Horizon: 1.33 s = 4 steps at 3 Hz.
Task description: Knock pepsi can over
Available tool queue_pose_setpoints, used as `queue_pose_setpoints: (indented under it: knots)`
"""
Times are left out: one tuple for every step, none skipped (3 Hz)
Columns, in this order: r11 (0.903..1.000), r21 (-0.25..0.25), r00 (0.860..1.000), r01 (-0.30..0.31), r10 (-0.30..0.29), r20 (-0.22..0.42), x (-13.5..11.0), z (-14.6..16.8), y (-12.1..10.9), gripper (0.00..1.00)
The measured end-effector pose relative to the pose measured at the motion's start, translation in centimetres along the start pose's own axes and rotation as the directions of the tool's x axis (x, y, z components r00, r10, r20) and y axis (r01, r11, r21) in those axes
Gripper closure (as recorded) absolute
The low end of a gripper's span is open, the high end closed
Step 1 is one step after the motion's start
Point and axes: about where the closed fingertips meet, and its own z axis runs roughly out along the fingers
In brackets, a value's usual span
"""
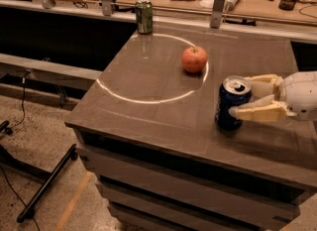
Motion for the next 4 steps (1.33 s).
queue_pose_setpoints:
  knots:
    - [0.9994, 0.013, 0.995, 0.033, -0.032, -0.096, -1.5, 0.0, -0.9, 1.0]
    - [0.9969, 0.003, 0.962, 0.078, -0.074, -0.263, -2.0, 0.4, -1.5, 1.0]
    - [0.9935, -0.028, 0.894, 0.11, -0.111, -0.434, -1.9, 1.0, -1.7, 1.0]
    - [0.9898, -0.06, 0.787, 0.129, -0.139, -0.602, -1.0, 0.9, -1.6, 1.0]
